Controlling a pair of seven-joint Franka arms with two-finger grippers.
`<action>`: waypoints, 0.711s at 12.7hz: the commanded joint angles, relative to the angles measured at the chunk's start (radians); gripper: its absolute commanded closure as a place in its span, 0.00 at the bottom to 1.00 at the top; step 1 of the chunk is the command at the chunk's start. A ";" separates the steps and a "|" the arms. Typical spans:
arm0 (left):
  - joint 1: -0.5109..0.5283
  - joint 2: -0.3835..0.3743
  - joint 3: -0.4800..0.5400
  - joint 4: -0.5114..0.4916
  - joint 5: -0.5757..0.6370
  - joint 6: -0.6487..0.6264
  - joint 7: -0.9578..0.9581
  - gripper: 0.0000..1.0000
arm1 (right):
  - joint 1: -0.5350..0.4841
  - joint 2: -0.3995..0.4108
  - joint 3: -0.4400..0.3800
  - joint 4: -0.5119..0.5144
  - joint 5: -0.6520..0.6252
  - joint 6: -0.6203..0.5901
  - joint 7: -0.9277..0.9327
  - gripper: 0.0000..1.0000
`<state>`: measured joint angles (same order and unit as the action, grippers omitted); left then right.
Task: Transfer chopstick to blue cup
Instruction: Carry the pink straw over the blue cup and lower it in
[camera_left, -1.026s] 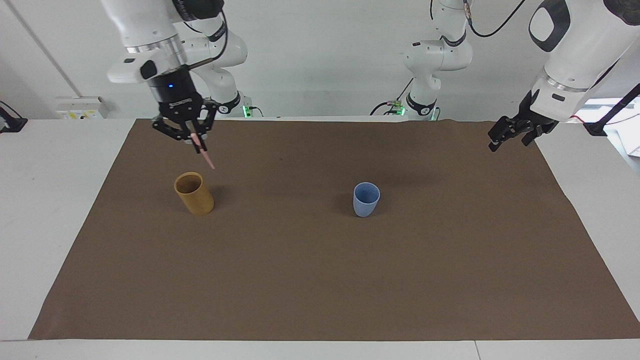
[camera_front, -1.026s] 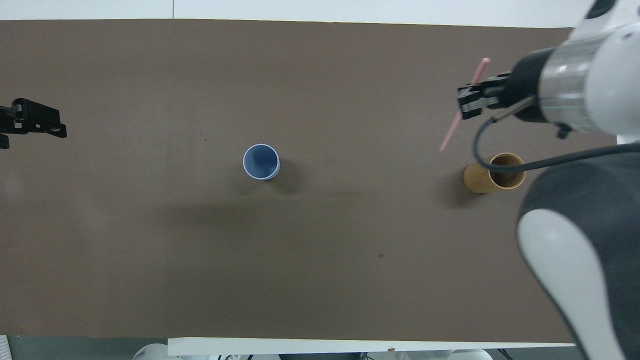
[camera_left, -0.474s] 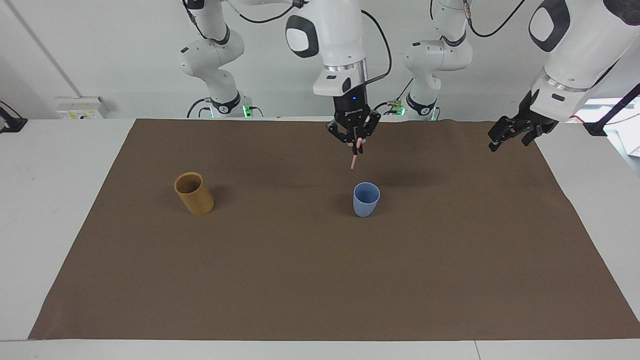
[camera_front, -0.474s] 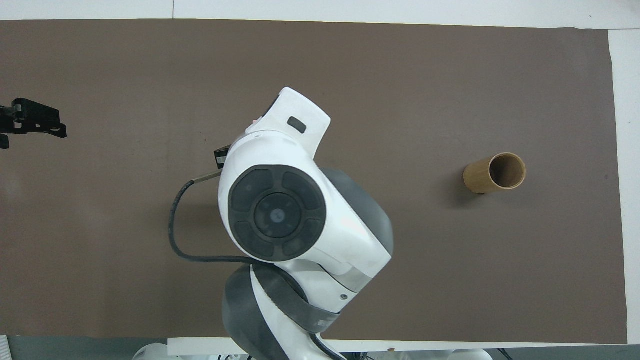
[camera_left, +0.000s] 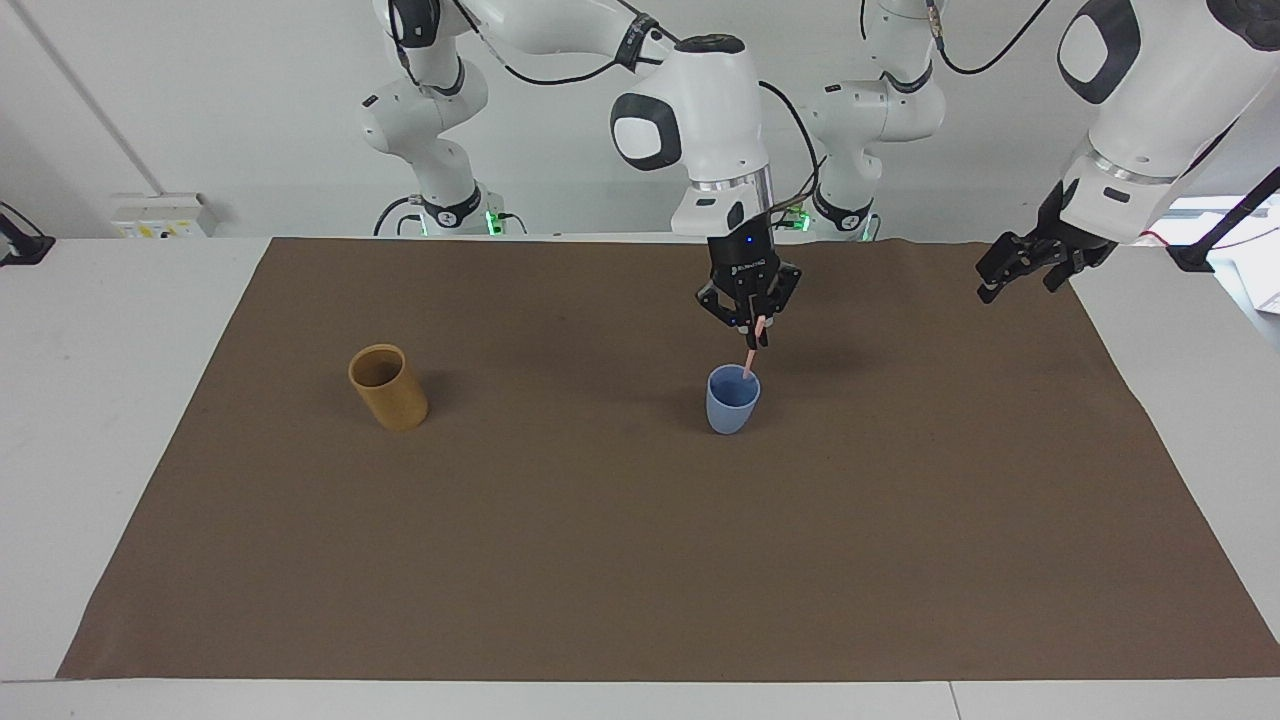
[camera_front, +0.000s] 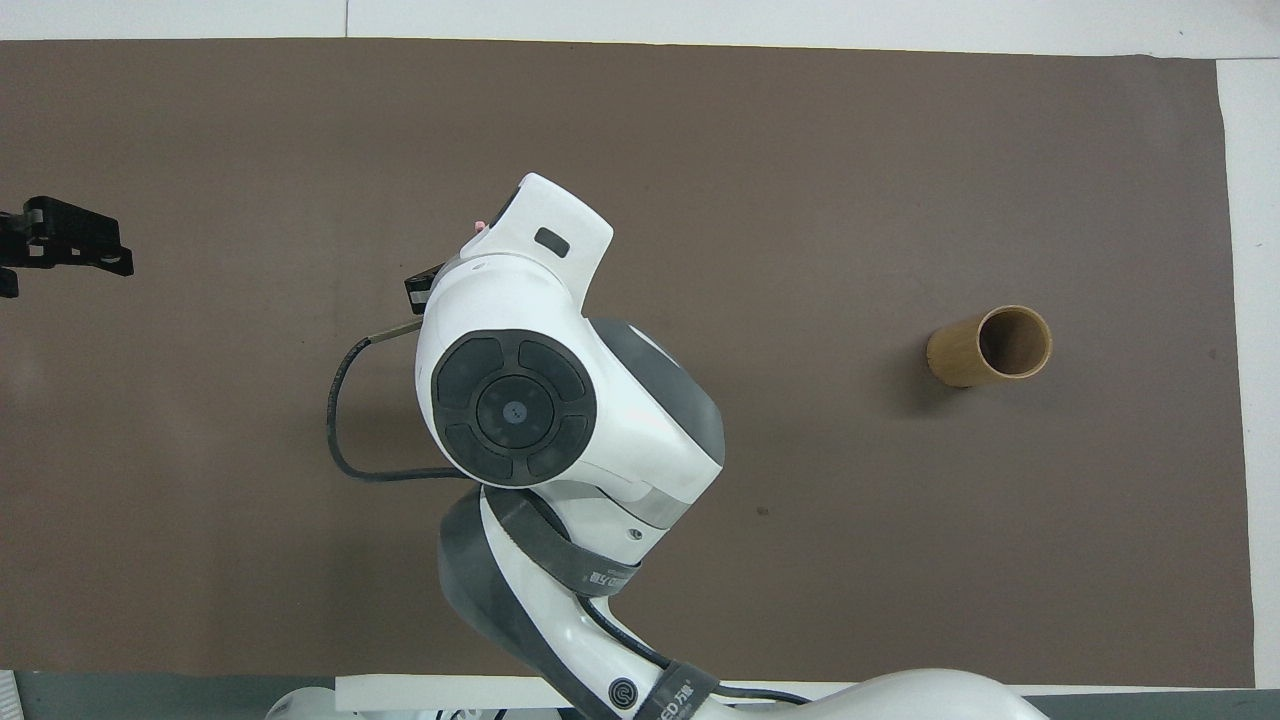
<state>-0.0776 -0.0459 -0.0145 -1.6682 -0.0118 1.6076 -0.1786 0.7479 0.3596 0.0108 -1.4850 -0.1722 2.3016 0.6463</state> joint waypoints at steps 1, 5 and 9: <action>-0.004 -0.002 0.004 0.005 0.000 -0.017 0.011 0.00 | 0.001 -0.016 0.001 -0.046 -0.029 0.010 0.026 0.91; -0.004 -0.002 0.004 0.005 0.000 -0.017 0.011 0.00 | -0.015 -0.025 -0.008 -0.045 -0.038 -0.020 0.020 0.01; -0.004 -0.002 0.004 0.005 0.000 -0.017 0.011 0.00 | -0.142 -0.074 -0.008 0.089 -0.024 -0.184 -0.002 0.01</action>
<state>-0.0776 -0.0459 -0.0145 -1.6682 -0.0118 1.6076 -0.1785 0.6710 0.3279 -0.0118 -1.4335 -0.1864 2.1981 0.6459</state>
